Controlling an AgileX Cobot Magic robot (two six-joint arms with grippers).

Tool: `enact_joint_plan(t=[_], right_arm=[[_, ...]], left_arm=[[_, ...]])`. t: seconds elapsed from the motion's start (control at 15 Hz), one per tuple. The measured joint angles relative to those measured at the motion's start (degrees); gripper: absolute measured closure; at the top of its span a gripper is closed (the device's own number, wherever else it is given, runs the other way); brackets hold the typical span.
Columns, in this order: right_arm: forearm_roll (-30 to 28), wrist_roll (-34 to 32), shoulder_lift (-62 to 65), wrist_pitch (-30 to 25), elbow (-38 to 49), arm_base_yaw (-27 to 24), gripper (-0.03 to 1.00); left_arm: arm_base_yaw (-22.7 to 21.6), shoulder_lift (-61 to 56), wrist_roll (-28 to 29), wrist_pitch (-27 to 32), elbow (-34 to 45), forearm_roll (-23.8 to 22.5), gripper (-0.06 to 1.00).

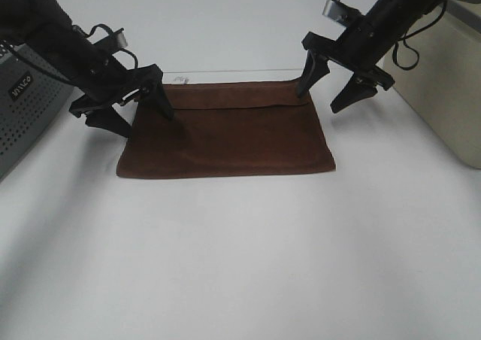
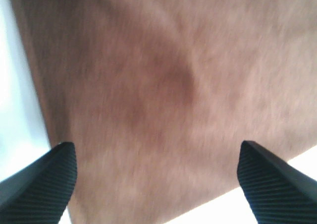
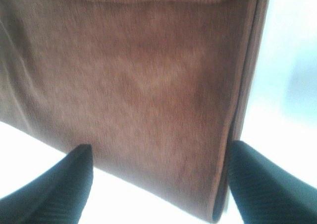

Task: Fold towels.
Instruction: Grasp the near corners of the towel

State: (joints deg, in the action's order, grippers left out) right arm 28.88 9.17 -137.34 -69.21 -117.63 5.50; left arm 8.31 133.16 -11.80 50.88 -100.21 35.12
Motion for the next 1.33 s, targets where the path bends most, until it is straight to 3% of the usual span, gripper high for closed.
enact_joint_plan(t=[0.2, 0.4, 0.67, 0.93, 1.13, 1.33], right_arm=[[-0.2, 1.7, 4.9, 0.3, 11.6, 0.0, 0.25], [-0.2, 2.0, 9.4, 8.5, 22.8, 0.0, 0.25], [-0.1, 2.0, 9.4, 12.9, 24.5, 0.0, 0.25], [1.5, 2.4, 9.3, 17.1, 24.6, 0.0, 0.25], [3.0, 4.0, 7.1, 17.3, 24.6, 0.0, 0.26], [4.4, 4.9, 5.3, 17.6, 24.6, 0.5, 0.33]], left_arm=[[0.0, -9.5, 1.7, -9.6, 15.2, -1.6, 0.13], [0.0, -12.0, 0.7, -11.9, 22.1, -3.6, 0.15], [0.0, -11.8, 0.5, -14.4, 22.2, -3.4, 0.15], [0.0, -7.7, 0.1, -15.8, 21.1, -0.1, 0.16], [0.9, -5.8, -1.0, -15.8, 18.2, 2.2, 0.20], [2.8, -5.3, -2.5, -16.8, 17.6, 2.3, 0.25]])
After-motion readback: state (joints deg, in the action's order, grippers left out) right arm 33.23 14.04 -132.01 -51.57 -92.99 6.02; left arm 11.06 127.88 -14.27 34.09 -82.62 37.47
